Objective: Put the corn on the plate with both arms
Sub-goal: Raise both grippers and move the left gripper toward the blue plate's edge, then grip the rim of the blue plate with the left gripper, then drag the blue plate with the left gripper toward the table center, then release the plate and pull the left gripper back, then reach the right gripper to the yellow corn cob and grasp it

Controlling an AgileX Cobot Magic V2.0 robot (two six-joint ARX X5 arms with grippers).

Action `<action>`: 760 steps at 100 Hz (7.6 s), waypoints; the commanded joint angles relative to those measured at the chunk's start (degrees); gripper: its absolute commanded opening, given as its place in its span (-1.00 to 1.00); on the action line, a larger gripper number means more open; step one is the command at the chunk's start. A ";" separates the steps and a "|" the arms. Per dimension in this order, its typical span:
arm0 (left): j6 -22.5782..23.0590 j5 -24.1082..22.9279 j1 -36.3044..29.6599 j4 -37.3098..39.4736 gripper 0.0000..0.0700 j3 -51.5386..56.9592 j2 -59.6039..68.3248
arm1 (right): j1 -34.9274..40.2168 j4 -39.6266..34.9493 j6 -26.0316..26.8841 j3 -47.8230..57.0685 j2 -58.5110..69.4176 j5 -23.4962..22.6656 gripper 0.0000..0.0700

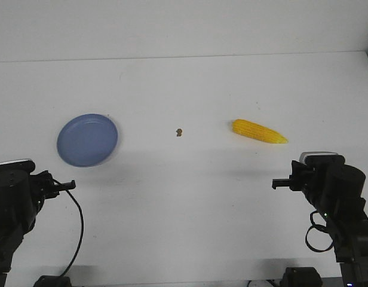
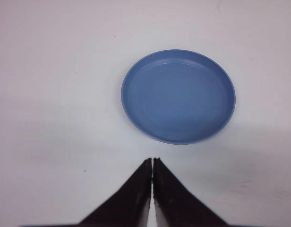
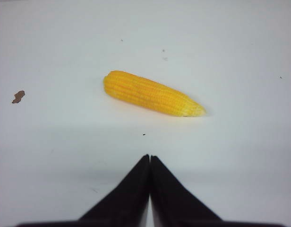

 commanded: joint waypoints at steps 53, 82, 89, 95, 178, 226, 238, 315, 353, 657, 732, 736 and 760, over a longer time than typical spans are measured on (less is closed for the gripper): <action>-0.24 -0.11 0.07 -1.33 0.39 0.98 -1.14 | 0.04 0.09 -0.26 1.11 0.13 -0.07 0.26; -1.46 -0.07 0.46 0.63 0.41 1.01 2.82 | 0.04 0.09 -0.22 1.11 0.15 -0.07 0.26; -1.73 1.01 1.55 1.31 0.42 1.25 5.77 | 0.04 0.22 -0.22 1.11 0.15 -0.07 0.26; -1.75 3.41 2.93 2.36 0.43 1.49 8.57 | 0.04 0.24 -0.22 1.11 0.15 -0.07 0.26; -3.61 15.12 16.55 13.75 0.44 14.71 46.99 | 0.04 0.22 -0.24 1.09 0.15 -0.04 0.26; -3.67 17.75 17.79 18.40 0.44 14.71 57.75 | 0.04 0.26 -0.24 1.11 0.15 0.00 0.26; -3.67 17.77 17.79 18.62 0.38 14.71 59.06 | 0.04 0.28 -0.24 1.11 0.15 0.02 0.26; -6.01 27.47 19.45 16.48 -0.98 14.71 44.72 | 0.04 1.86 -0.28 1.11 0.17 0.00 0.26; -10.27 35.93 10.62 11.43 -0.97 14.51 39.08 | 0.04 2.82 -0.28 1.09 0.17 0.00 0.26; 7.85 13.22 -8.52 22.47 0.59 -3.96 20.70 | 0.04 1.55 -1.92 1.09 0.22 0.00 0.26; 4.76 10.38 -5.62 16.04 0.59 -3.98 10.93 | 4.57 -4.28 -23.32 15.87 27.41 -1.07 0.27; 4.74 10.38 -5.62 16.02 0.59 -3.98 10.93 | 4.96 -4.98 -24.72 18.18 30.95 -0.39 0.27; 3.06 12.85 -5.62 15.63 0.59 -3.98 10.93 | 6.27 -6.47 -28.65 29.29 48.17 0.66 0.27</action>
